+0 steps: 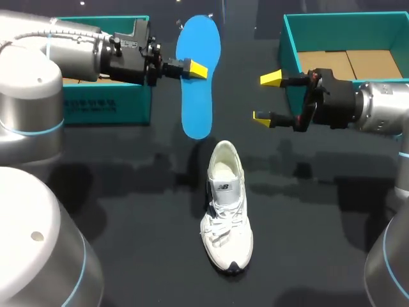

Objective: Take the shoe out of the shoebox, open the shoe tongue, remove and reinsert the insole, then place the shoe into the shoebox

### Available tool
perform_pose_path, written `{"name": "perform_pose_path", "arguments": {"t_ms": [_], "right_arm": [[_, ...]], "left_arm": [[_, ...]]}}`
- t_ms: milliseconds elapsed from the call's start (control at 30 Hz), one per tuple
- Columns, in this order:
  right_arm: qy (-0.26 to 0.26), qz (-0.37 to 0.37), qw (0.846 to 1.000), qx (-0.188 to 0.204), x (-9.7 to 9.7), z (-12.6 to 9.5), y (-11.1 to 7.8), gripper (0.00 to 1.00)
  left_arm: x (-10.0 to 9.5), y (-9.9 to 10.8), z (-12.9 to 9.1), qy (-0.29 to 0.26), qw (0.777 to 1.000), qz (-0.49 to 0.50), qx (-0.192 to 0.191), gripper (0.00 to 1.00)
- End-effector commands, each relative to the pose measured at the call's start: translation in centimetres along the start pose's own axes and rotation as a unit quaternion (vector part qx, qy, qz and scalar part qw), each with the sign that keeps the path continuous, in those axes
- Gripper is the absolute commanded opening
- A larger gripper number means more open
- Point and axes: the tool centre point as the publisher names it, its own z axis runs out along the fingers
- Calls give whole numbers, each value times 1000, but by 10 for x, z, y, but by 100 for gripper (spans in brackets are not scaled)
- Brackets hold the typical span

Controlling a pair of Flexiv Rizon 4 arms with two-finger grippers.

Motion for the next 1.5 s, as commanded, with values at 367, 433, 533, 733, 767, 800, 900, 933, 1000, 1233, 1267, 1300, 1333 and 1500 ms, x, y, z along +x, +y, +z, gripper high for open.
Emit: {"name": "perform_pose_path", "arguments": {"t_ms": [367,433,533,733,767,800,900,933,1000,1233,1267,1300,1333,1500], "right_arm": [[0,0,1000,-1,-1,1,-1,100],[0,0,1000,-1,-1,1,-1,100],[0,0,1000,-1,-1,1,-1,100],[0,0,1000,-1,-1,1,-1,100],[0,0,1000,-1,-1,1,-1,100],[0,0,1000,-1,-1,1,-1,100],[0,0,1000,-1,-1,1,-1,100],[0,0,1000,-1,-1,1,-1,100],[-5,0,1000,-2,0,0,-1,100],[-63,-1,998,-10,13,-5,0,100],[-77,1,997,-11,17,-5,0,100],[-90,1,996,-12,19,-4,0,100],[-104,4,994,-13,22,-4,1,100],[-174,17,984,-19,36,-1,1,100]], "left_arm": [[-27,0,15,46,996,-73,38,0],[-30,1,15,47,994,-89,39,0],[-36,5,14,44,992,-108,38,0],[-42,12,12,50,988,-139,49,0],[-42,12,12,53,987,-145,51,0],[-43,12,12,54,986,-150,54,0],[-43,13,12,59,982,-166,63,0],[-43,13,12,61,981,-171,64,0],[-44,14,12,61,981,-175,66,0],[-47,17,15,60,976,-195,71,0],[-47,17,15,60,976,-195,71,0],[-47,17,15,60,976,-195,71,0],[-47,17,15,60,976,-195,71,0],[-47,17,15,60,976,-195,71,0]]}}
